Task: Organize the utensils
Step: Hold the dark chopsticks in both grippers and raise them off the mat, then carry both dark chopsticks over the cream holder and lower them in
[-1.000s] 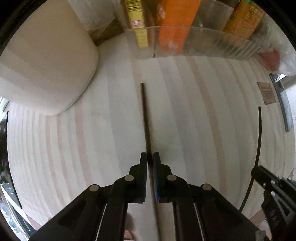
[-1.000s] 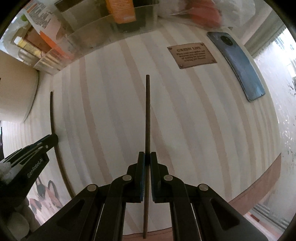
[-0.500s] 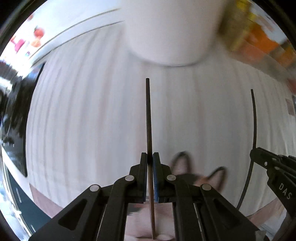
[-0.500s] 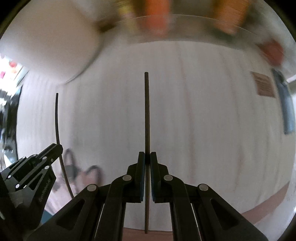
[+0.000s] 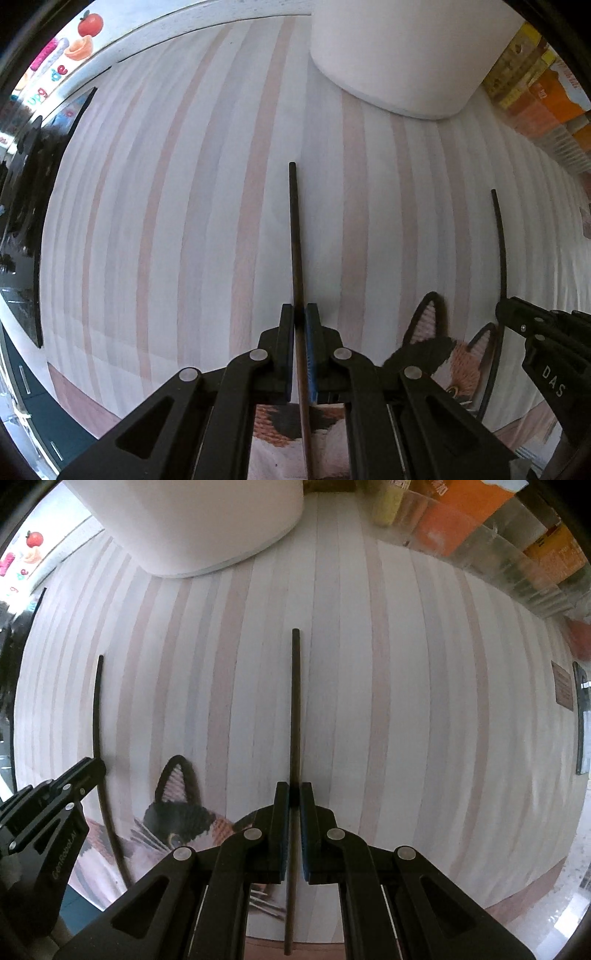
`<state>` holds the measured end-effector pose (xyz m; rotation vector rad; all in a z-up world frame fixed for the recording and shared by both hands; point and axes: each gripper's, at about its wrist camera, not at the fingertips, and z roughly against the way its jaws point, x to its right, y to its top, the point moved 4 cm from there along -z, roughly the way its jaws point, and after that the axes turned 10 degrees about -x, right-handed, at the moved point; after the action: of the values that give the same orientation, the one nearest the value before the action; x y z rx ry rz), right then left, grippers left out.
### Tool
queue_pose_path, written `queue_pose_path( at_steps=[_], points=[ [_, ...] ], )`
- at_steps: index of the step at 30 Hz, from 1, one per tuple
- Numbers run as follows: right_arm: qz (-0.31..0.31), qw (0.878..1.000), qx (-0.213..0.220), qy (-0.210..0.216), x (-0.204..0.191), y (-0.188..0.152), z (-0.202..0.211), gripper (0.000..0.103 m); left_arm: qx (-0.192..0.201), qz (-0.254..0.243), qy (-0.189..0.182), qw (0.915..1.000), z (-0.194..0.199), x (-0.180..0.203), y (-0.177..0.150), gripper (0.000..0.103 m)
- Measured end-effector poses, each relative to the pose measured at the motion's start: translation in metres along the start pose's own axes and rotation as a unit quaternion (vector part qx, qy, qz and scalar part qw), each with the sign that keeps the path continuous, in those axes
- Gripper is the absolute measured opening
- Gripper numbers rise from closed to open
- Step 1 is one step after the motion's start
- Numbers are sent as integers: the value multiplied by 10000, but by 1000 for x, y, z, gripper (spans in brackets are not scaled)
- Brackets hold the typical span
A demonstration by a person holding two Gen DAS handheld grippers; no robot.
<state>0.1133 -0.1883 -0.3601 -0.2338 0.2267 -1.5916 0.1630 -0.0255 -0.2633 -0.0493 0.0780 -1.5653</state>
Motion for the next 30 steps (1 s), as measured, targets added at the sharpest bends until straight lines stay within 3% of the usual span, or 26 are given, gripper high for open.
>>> queue_pose_path(
  at_steps=[2, 7, 9, 17, 30],
  points=[
    [-46, 10000, -36, -26, -27, 19, 0, 6, -3, -15, -27, 10000, 1, -4, -2, 4],
    [-84, 9999, -41, -137, -32, 44, 17, 6, 66, -217, 58, 9997, -12, -18, -1, 3],
    [-44, 9998, -24, -198, -34, 44, 15, 6, 63, -300, 66, 9995, -14, -4, 18, 3],
    [-93, 9998, -68, -185, -38, 43, 15, 6, 8, -429, 49, 9991, -13, 23, 25, 4],
    [-193, 9995, -41, -240, -41, 55, 16, 6, 24, -464, -1, 9989, -19, 3, 38, 4]
  ],
)
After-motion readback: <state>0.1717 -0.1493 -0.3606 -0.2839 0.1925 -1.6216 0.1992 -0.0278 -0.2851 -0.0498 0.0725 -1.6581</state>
